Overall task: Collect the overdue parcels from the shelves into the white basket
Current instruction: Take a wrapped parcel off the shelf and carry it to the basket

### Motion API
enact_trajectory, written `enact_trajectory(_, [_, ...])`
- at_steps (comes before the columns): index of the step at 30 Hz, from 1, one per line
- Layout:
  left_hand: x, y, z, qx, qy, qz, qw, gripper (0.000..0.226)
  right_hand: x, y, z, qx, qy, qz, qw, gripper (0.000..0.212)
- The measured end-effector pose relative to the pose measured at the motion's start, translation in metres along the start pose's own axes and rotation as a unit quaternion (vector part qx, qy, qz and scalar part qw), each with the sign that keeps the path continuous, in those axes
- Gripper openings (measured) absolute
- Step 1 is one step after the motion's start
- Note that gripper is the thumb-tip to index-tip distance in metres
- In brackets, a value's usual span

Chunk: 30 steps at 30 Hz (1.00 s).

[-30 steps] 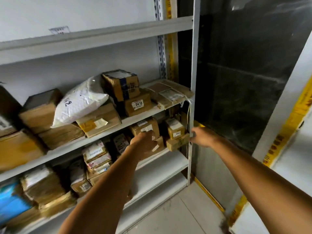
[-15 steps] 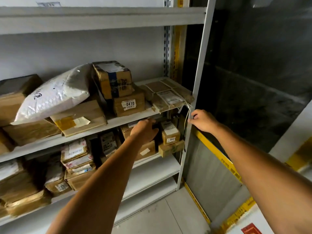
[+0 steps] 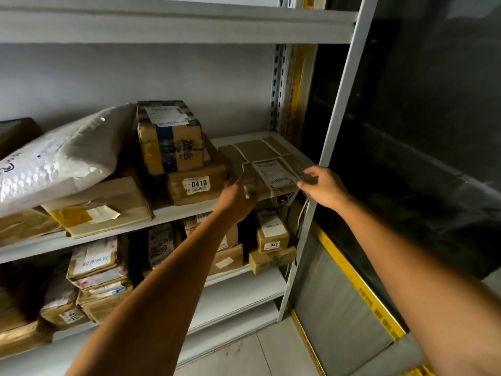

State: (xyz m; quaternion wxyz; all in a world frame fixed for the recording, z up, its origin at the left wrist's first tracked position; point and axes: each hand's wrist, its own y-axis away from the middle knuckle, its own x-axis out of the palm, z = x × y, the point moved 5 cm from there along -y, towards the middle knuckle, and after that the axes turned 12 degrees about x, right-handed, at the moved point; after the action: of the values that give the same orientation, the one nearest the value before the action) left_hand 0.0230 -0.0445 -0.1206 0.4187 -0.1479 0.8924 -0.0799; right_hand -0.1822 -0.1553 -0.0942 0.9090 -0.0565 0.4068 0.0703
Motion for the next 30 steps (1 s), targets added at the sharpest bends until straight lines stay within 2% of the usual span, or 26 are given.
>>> enact_trajectory(8, [0.007, -0.017, -0.008, -0.039, 0.059, -0.053, 0.996, 0.052, 0.002, -0.045, -0.014, -0.011, 0.015, 0.024, 1.000, 0.051])
enact_trajectory(11, [0.011, -0.020, -0.011, -0.039, 0.047, -0.049, 0.997, 0.052, 0.011, -0.054, -0.014, -0.016, 0.008, 0.044, 0.999, 0.050])
enact_trajectory(17, [0.017, -0.019, -0.011, -0.077, 0.006, -0.047, 0.996, 0.038, 0.019, -0.060, -0.020, -0.031, 0.008, 0.062, 0.998, 0.042])
enact_trajectory(23, [0.021, -0.005, -0.021, -0.054, -0.009, -0.055, 0.997, 0.033, 0.011, -0.050, -0.027, -0.030, 0.002, 0.070, 0.997, 0.047])
enact_trajectory(27, [0.014, 0.004, -0.025, -0.047, -0.009, -0.076, 0.996, 0.026, -0.002, -0.036, -0.035, -0.046, -0.014, 0.066, 0.997, 0.035])
enact_trajectory(30, [0.011, 0.011, -0.019, -0.056, -0.013, -0.092, 0.994, 0.035, -0.005, -0.030, -0.041, -0.047, -0.020, 0.061, 0.997, 0.032])
